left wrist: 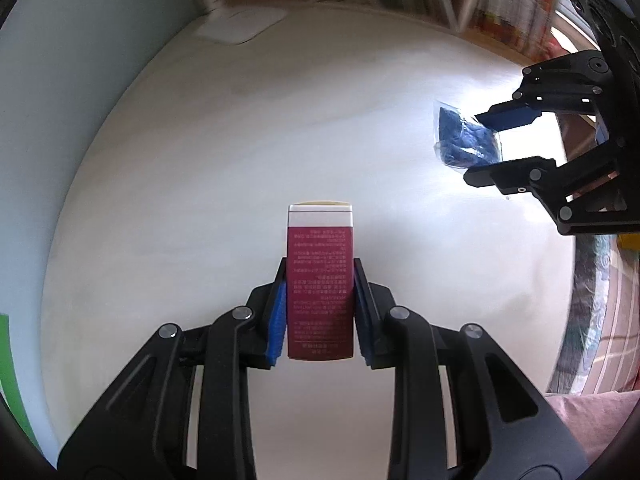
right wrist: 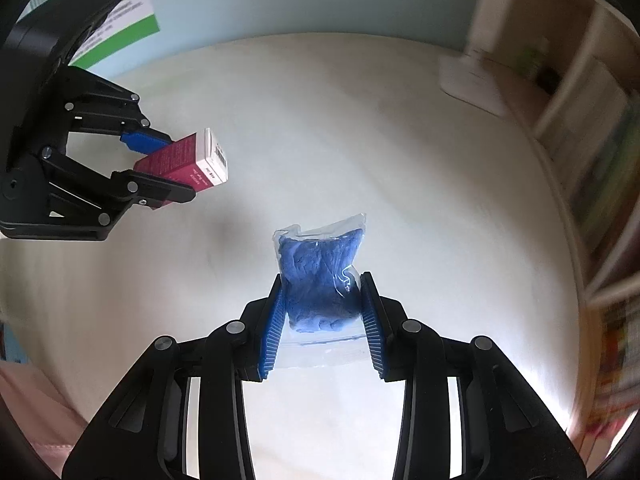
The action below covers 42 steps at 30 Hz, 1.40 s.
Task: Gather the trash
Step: 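Carry the red box and blue bag over the teal wastebasket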
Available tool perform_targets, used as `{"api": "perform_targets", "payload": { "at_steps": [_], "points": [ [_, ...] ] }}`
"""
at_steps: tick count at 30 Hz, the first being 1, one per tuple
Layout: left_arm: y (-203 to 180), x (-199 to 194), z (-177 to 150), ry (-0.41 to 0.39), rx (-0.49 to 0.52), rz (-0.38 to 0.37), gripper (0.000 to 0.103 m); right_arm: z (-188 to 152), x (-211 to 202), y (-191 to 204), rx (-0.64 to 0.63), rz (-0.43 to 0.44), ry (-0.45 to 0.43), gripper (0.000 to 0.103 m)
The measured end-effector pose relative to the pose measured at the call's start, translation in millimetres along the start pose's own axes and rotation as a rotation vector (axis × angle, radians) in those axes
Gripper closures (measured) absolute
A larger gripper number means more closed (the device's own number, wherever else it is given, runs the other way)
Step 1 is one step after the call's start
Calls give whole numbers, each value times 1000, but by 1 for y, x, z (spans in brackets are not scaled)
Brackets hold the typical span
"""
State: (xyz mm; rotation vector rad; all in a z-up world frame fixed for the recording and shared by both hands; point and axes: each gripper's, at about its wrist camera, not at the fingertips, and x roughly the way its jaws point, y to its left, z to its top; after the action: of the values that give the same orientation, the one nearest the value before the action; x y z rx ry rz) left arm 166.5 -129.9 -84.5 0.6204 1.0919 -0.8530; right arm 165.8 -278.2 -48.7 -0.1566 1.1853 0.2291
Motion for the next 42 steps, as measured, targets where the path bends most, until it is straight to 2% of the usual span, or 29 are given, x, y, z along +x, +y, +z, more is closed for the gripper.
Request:
{"api": "perform_targets", "payload": {
  "at_steps": [6,9,14,17,27,32,42],
  "points": [
    [-59,-10,4,-15,110,-35,77,-70,-35,-27,107,-47,-15,66],
    [-114,9,28,-21,165,-57,77,-112,-60,-39,165,-72,-21,66],
    [-169,10,33,-32,263,-95,77,-161,-84,-58,247,-114,-29,66],
    [-206,9,42,-36,321,-125,77,-198,-101,-63,308,-143,-30,66],
    [-300,5,51,-27,498,-216,77,-287,-132,-70,480,-210,-23,66],
    [-347,4,49,-9,577,-252,77,-331,-145,-67,566,-229,-13,66],
    [-426,21,14,78,722,-312,77,-416,-149,-60,750,-230,16,66]
  ]
}}
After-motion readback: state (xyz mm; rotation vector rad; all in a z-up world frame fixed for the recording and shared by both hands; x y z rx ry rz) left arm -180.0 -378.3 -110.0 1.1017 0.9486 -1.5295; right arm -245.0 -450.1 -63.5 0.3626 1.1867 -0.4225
